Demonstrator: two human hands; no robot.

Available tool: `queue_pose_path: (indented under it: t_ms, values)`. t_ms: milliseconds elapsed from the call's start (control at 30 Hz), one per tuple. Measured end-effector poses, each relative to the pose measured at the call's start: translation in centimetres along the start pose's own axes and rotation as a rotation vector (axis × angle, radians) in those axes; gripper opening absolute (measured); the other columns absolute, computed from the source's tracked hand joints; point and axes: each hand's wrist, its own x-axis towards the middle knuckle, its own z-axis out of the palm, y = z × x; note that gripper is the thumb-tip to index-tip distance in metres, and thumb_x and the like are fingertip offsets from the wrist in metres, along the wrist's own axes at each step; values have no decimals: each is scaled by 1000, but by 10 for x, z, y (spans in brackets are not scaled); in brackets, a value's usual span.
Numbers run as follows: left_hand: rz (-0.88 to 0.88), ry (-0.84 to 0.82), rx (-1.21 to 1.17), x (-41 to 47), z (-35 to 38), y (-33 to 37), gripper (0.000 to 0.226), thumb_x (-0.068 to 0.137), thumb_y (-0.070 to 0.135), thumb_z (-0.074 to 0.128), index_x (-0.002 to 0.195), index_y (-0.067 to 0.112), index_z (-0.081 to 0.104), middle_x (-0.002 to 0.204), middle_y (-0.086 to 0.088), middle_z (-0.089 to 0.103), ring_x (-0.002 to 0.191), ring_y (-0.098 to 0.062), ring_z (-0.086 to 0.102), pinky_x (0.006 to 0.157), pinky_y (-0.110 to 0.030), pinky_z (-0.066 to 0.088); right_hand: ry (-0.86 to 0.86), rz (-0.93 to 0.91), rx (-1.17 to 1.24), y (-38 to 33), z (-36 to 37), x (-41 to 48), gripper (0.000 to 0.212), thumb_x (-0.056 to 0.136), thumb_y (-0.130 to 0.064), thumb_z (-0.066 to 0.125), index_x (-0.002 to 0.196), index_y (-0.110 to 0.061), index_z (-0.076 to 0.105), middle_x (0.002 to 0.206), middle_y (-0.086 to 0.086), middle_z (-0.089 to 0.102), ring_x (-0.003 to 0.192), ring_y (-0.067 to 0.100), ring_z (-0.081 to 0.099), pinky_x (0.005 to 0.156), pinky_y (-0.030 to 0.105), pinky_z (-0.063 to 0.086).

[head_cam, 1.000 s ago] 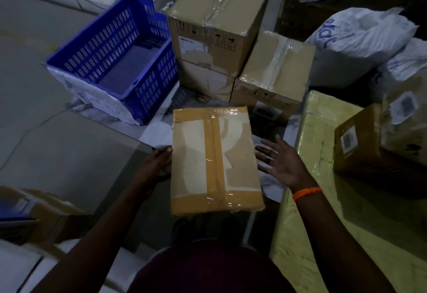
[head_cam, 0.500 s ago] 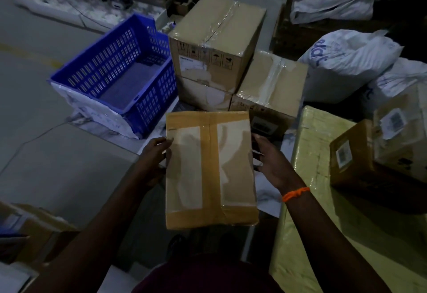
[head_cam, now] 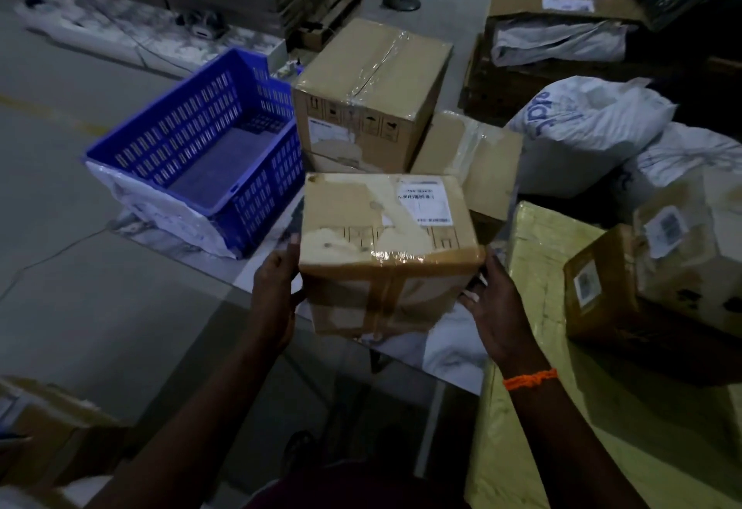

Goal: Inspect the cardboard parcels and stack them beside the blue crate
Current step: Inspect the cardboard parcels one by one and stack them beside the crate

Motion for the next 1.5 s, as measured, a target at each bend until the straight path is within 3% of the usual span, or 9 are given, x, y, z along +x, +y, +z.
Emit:
queue_pose_path:
  t_ms: [100,300,433,600,833,1033,1267,1367,1500]
  values:
    - [23,-61,36,-4,-7,-11,29,104,45,49,110,32,74,119,-1,74,117,-23,67,99,-53,53,-12,-15,-7,14,-6,-8,120,33,-91,80,134,-29,57,143,5,60,131,20,58,106,46,48]
    - [-22,-95,74,-4,-24,-17,45,99,54,52,129,22,62,128,-4,69,124,-26,63,98,-49,53,46,38,70,31,-12,-14,39,97,-50,52,129,-32,64,131,-3,71,130,19,61,112,49,45]
    - [29,-138,131,-5,-26,-7,58,92,63,53,134,22,58,132,0,66,122,-19,63,99,-49,53,32,3,20,37,-16,-18,31,111,-26,40,130,-26,65,130,-2,71,126,17,64,106,42,49]
    - [377,-197,489,-10,-20,-2,72,81,60,64,147,46,39,144,26,45,130,2,51,90,-27,56,54,-29,-12,45,-16,-22,26,106,-27,47,125,-32,64,122,-13,73,123,11,65,95,27,57]
    - [987,-303,1108,-2,-29,11,51,85,8,72,130,31,65,164,-8,28,155,-24,13,121,-38,26,67,-101,-31,37,7,-25,30,107,-28,45,132,-23,61,127,-8,70,120,7,65,98,27,56]
    - [857,-407,1124,-13,-43,36,47,99,33,57,145,31,54,155,0,47,144,-20,41,106,-52,48,-38,-220,-156,28,49,-31,37,98,-49,58,133,-37,60,129,-24,65,124,0,59,98,21,50]
    - [501,-30,1002,-42,-24,60,97,73,94,43,139,24,51,145,-1,50,128,-18,49,104,-41,45,-130,-465,-404,40,84,-18,39,90,-36,72,127,-36,60,127,-20,58,122,-9,53,101,19,46]
    - [350,102,1014,-39,-20,70,94,70,91,51,132,20,49,131,-3,49,115,-22,53,90,-41,50,-67,-259,-437,53,73,-1,67,81,-32,87,138,-24,52,132,-10,54,116,-16,51,94,5,40]
    - [346,128,971,-29,-26,71,77,85,73,58,137,18,46,131,-4,47,114,-23,53,90,-44,50,1,225,-329,76,40,13,87,83,-60,75,150,-14,42,147,2,47,130,19,49,103,33,43]
